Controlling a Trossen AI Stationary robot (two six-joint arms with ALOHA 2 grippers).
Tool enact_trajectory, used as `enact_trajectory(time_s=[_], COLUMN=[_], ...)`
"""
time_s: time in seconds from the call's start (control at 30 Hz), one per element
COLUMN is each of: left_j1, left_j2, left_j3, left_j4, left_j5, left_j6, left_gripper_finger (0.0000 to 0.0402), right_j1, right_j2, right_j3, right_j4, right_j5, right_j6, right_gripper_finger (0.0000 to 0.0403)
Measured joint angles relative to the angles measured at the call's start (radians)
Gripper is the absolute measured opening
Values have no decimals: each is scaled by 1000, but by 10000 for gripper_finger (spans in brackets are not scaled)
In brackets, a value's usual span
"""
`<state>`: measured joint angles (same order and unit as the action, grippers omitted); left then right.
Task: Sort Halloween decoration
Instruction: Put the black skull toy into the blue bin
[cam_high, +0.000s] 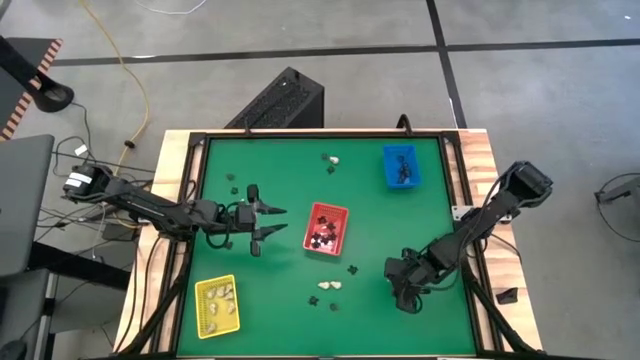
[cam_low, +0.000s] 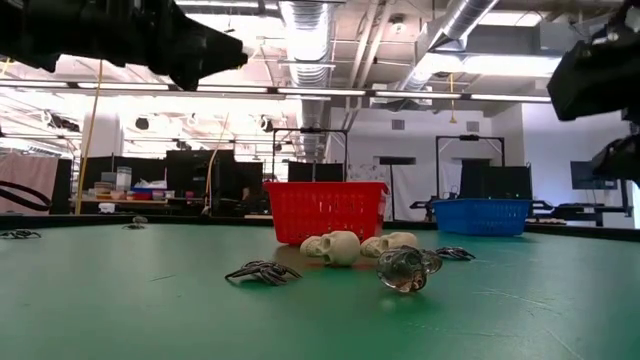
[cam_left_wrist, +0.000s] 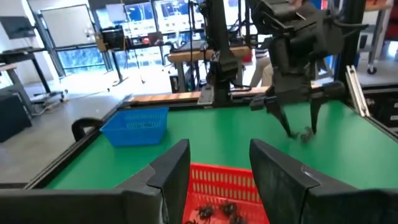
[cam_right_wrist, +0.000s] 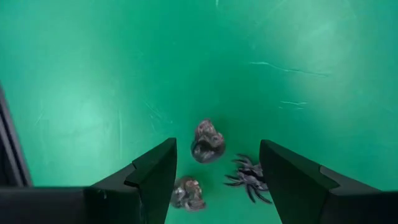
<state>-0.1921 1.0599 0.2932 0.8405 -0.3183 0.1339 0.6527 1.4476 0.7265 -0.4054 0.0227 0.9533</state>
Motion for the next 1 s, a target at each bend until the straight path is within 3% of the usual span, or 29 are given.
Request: enact_trajectory(time_s=[0.37, 0.73, 1.0], left_j1=[5, 5, 5], left_j2=[0, 0, 0], left_j3=[0, 0, 0], left_j4=[3, 7, 3], left_j5=[-1, -2, -2], left_j6=[4, 4, 0], left_gripper_finger=[157, 157, 157], right_j1=[22, 18, -48], right_j2=[105, 56, -65], right_j3=[4, -1, -1], right_j4=[40, 34, 31], right_j5=[7, 21, 26], right_j6=[10, 7, -48], right_gripper_finger=[242, 74, 20])
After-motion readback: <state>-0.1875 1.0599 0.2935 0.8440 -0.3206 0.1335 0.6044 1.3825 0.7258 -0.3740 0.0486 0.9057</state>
